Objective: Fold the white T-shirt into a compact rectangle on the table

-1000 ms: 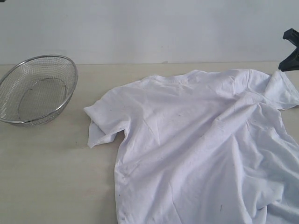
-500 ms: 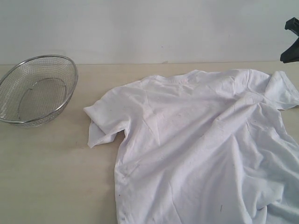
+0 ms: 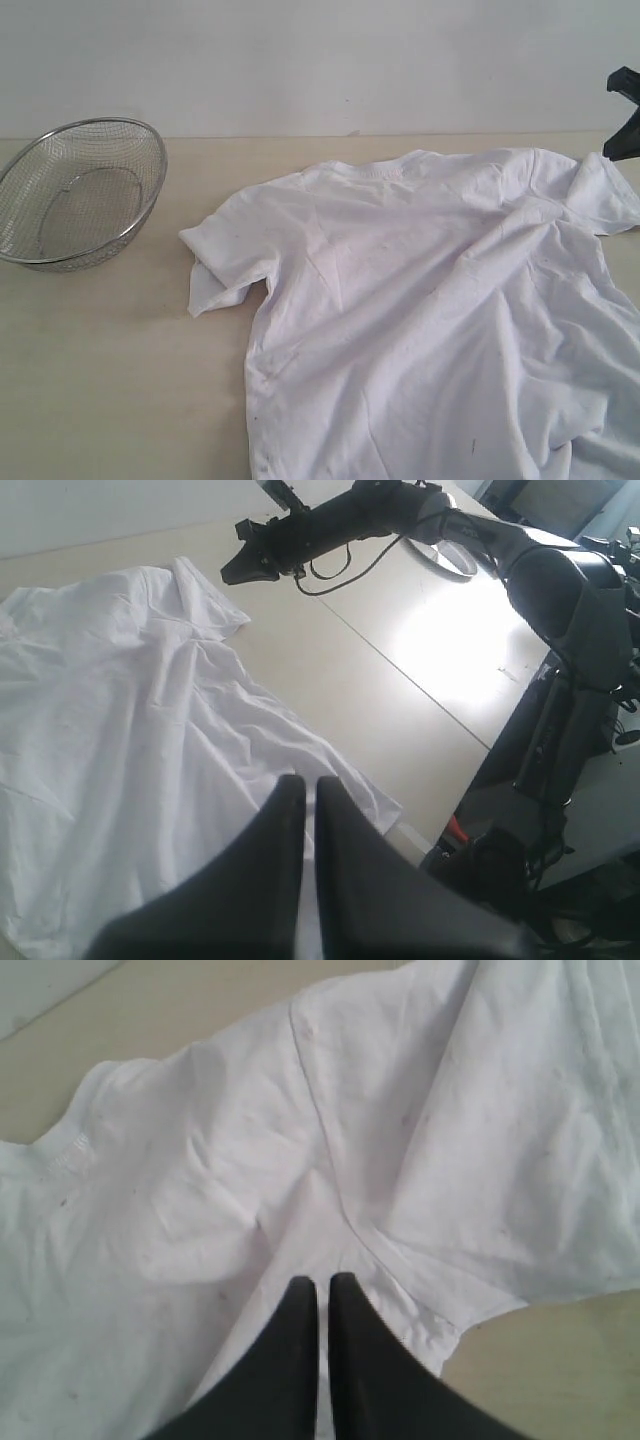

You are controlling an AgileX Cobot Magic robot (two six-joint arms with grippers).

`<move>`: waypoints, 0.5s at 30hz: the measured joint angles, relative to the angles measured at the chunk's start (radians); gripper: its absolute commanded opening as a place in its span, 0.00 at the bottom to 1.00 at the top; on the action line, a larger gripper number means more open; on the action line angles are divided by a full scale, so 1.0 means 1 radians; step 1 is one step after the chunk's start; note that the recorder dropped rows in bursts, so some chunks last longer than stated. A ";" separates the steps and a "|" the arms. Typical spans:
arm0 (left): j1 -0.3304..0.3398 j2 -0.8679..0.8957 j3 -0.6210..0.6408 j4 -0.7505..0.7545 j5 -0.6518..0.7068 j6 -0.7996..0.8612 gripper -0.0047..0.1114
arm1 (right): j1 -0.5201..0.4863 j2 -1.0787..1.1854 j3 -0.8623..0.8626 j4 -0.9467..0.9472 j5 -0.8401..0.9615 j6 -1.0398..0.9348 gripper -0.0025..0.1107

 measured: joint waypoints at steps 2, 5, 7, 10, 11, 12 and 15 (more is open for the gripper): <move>0.000 0.000 0.000 0.000 0.008 0.000 0.08 | -0.002 0.000 0.000 0.026 0.007 -0.024 0.02; 0.000 0.000 0.000 0.000 0.019 0.000 0.08 | -0.002 0.002 0.000 0.092 0.003 -0.058 0.02; 0.000 0.000 0.000 0.000 0.022 0.000 0.08 | -0.002 0.007 0.000 0.122 -0.011 -0.070 0.02; 0.000 0.000 0.000 0.000 0.022 0.000 0.08 | -0.002 0.037 0.000 0.133 -0.031 -0.074 0.02; 0.000 0.000 0.000 0.000 0.022 0.000 0.08 | -0.002 0.053 0.000 0.133 -0.037 -0.075 0.02; 0.000 0.000 0.000 0.000 0.022 0.000 0.08 | -0.002 0.067 0.000 0.133 -0.041 -0.075 0.02; 0.000 0.000 0.000 0.000 0.022 0.000 0.08 | -0.002 0.109 0.000 0.125 -0.073 -0.075 0.02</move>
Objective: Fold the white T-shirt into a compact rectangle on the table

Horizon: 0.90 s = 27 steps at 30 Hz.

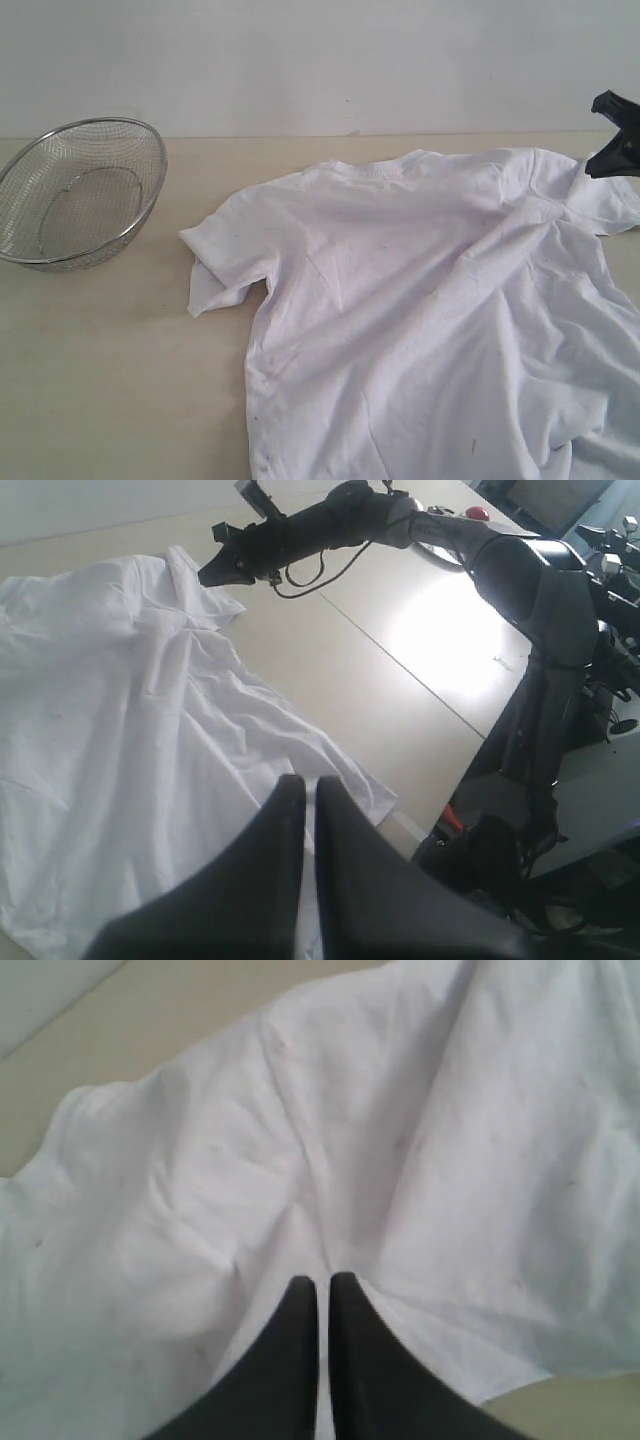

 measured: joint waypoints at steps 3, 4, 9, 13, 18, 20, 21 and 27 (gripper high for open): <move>0.000 0.000 0.000 0.000 0.000 -0.002 0.08 | 0.000 0.021 0.000 -0.005 -0.055 0.000 0.02; 0.000 0.000 0.000 0.000 0.000 -0.002 0.08 | 0.000 0.023 0.000 -0.005 -0.074 0.000 0.02; 0.000 0.000 0.000 0.002 0.000 -0.002 0.08 | 0.000 0.044 0.000 -0.035 -0.125 0.006 0.02; 0.000 0.000 0.000 0.015 0.000 -0.002 0.08 | 0.000 0.072 0.000 -0.090 -0.132 0.036 0.02; 0.000 0.000 0.000 0.023 0.000 -0.002 0.08 | 0.000 0.099 0.000 -0.142 -0.143 0.063 0.02; 0.000 0.000 0.000 0.023 0.000 -0.002 0.08 | 0.000 0.103 0.000 -0.162 -0.144 0.077 0.02; 0.000 0.000 0.000 0.023 0.000 -0.002 0.08 | 0.000 0.105 0.000 -0.172 -0.144 0.088 0.02; 0.000 0.000 0.000 0.023 0.000 -0.002 0.08 | 0.000 0.110 -0.002 -0.263 -0.147 0.149 0.02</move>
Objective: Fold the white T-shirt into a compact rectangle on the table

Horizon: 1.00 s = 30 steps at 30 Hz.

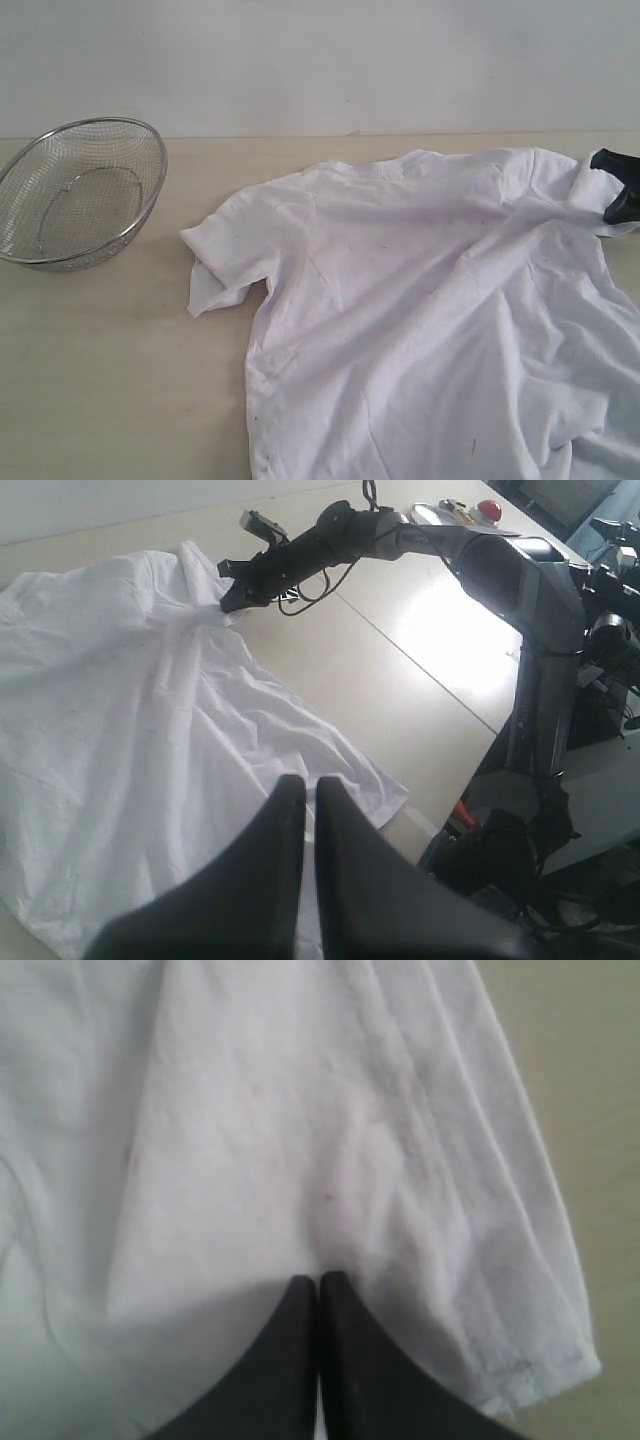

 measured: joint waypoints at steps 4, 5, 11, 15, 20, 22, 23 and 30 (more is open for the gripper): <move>0.000 0.000 0.000 0.000 0.000 0.000 0.08 | 0.000 -0.002 -0.004 -0.076 0.000 0.046 0.02; 0.000 0.000 0.000 0.000 0.000 0.000 0.08 | 0.000 -0.004 -0.006 -0.094 0.000 0.053 0.02; 0.000 0.000 0.000 0.000 0.000 0.000 0.08 | 0.003 -0.012 -0.006 -0.186 -0.007 0.078 0.02; 0.000 0.000 0.000 0.002 0.000 0.000 0.08 | 0.003 -0.018 -0.006 -0.237 -0.015 0.085 0.02; 0.000 0.000 0.000 0.018 0.000 0.000 0.08 | 0.003 -0.040 -0.002 -0.242 -0.028 0.085 0.02; 0.000 0.000 0.000 0.020 0.000 0.000 0.08 | 0.003 -0.064 -0.002 -0.220 -0.038 0.084 0.02; 0.000 0.000 0.000 0.022 0.000 0.000 0.08 | 0.001 -0.079 -0.002 -0.198 -0.043 0.075 0.02; 0.000 0.000 0.000 0.022 0.000 0.000 0.08 | 0.073 -0.188 -0.002 0.415 0.135 -0.303 0.02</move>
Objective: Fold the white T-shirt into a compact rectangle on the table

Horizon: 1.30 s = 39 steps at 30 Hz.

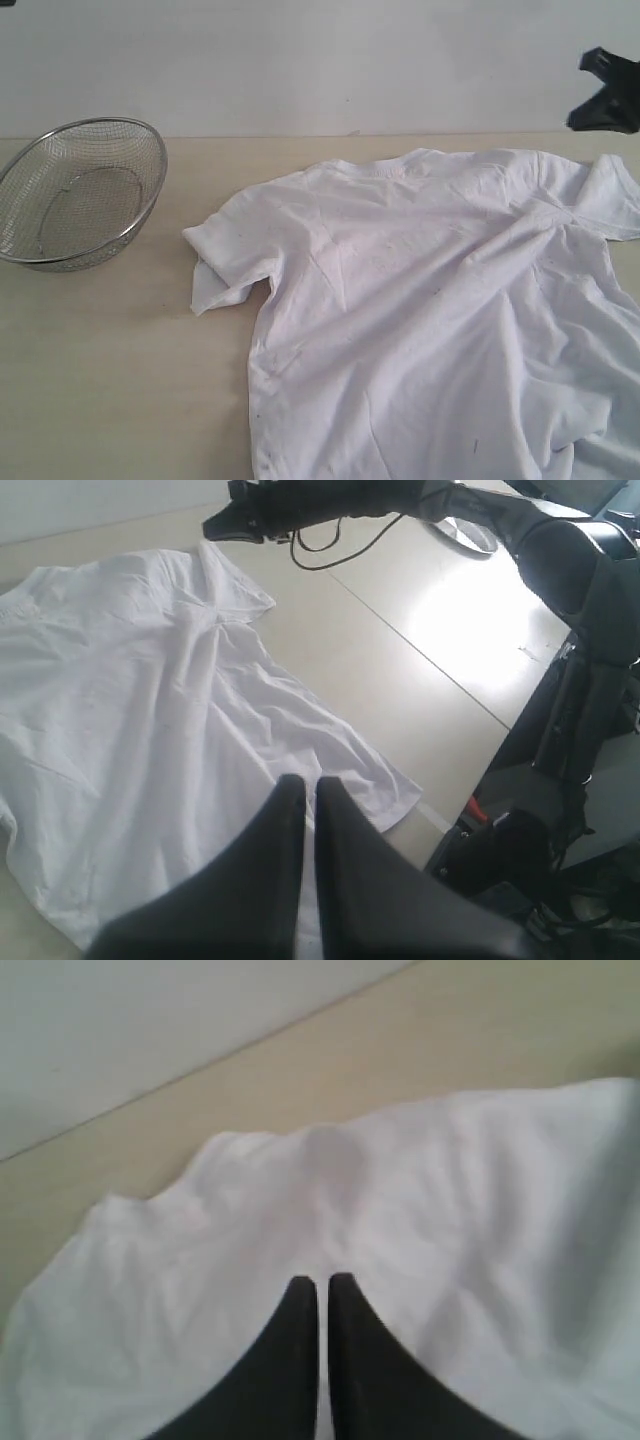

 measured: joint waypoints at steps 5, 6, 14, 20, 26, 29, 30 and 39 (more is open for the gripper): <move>0.000 0.000 0.000 0.003 0.000 0.009 0.08 | 0.287 -0.001 0.000 0.033 -0.009 -0.057 0.02; 0.000 0.000 0.000 0.006 0.000 0.010 0.08 | 0.334 -0.001 -0.002 0.020 -0.022 -0.057 0.02; 0.000 0.000 0.000 0.059 0.023 0.018 0.08 | 0.577 0.043 -0.111 -0.098 -0.127 0.012 0.02; 0.000 0.000 0.006 0.087 0.024 0.018 0.08 | 0.669 0.183 -0.320 -0.182 -0.138 0.165 0.02; 0.000 0.000 0.006 0.109 0.024 0.018 0.08 | 0.707 0.340 -0.532 -0.278 -0.094 0.270 0.02; 0.000 0.000 0.006 0.109 0.024 0.018 0.08 | 0.715 0.401 -0.600 -0.347 -0.054 0.300 0.02; 0.000 0.000 0.006 0.111 0.025 0.018 0.08 | 0.715 0.413 -0.614 -0.371 -0.041 0.304 0.02; 0.000 0.000 0.006 0.113 0.038 0.018 0.08 | 0.704 0.438 -0.633 -0.515 -0.028 0.300 0.02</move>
